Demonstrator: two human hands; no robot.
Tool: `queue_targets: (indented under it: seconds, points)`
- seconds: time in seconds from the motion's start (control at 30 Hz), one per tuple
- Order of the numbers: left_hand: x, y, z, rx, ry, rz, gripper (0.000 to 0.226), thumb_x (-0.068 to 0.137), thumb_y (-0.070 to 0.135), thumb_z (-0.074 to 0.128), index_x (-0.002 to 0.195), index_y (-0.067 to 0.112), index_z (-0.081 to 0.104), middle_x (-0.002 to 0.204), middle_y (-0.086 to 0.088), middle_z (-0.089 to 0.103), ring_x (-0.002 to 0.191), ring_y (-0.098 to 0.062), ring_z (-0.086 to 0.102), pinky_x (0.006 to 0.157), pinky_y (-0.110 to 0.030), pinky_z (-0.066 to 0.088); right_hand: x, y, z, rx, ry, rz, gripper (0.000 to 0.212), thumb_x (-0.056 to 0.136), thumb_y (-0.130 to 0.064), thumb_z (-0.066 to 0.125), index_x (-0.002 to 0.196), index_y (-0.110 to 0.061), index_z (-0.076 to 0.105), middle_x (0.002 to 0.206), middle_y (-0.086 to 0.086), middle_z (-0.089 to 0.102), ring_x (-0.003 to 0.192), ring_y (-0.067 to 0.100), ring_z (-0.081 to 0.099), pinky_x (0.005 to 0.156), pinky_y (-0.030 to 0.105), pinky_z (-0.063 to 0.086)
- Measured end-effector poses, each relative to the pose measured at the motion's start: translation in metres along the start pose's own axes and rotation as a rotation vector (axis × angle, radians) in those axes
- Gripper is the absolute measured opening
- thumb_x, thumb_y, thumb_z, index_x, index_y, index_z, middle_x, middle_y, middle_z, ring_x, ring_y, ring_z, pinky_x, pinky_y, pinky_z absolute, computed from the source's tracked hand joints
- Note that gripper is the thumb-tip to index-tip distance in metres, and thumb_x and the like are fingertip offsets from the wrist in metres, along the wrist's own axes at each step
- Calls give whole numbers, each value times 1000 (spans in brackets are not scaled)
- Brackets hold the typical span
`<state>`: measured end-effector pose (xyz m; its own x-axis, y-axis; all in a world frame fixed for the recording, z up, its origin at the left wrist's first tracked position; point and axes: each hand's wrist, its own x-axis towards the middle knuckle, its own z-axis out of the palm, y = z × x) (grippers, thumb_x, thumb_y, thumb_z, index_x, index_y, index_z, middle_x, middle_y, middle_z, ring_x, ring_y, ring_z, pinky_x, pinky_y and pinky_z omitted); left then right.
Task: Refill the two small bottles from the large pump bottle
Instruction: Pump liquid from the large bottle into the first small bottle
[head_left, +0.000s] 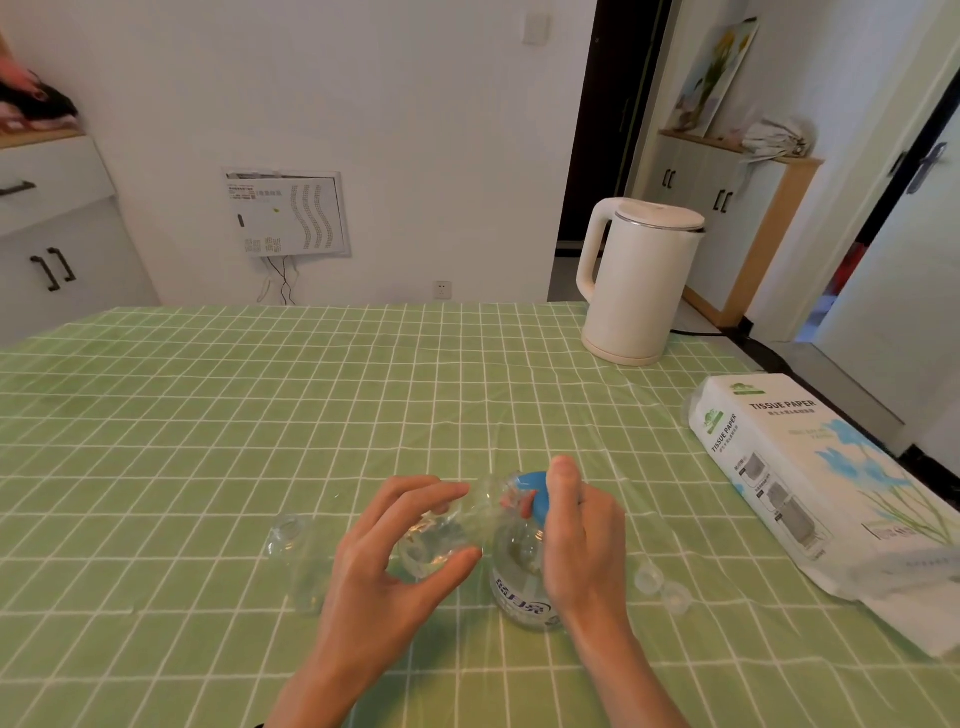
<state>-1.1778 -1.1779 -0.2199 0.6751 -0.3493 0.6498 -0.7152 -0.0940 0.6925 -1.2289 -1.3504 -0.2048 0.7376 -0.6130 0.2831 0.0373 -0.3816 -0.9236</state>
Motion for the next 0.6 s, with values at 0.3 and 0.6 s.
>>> queue_targets:
  seconds: [0.3, 0.6]
  points:
    - [0, -1, 1, 13, -6, 8, 47, 81, 35, 82, 126, 39, 68, 117, 11, 68, 106, -13, 70, 90, -13, 49, 0, -3, -2, -9, -44, 22, 84, 91, -66, 24, 59, 0, 65, 60, -3, 73, 56, 21, 64, 65, 47, 55]
    - [-1, 0, 2, 1, -6, 14, 47, 81, 35, 82, 126, 38, 69, 117, 11, 68, 107, -13, 69, 91, -13, 49, -1, -4, -2, -21, -14, 32, 79, 90, -68, 23, 55, -12, 66, 54, 6, 65, 50, 16, 54, 61, 43, 50]
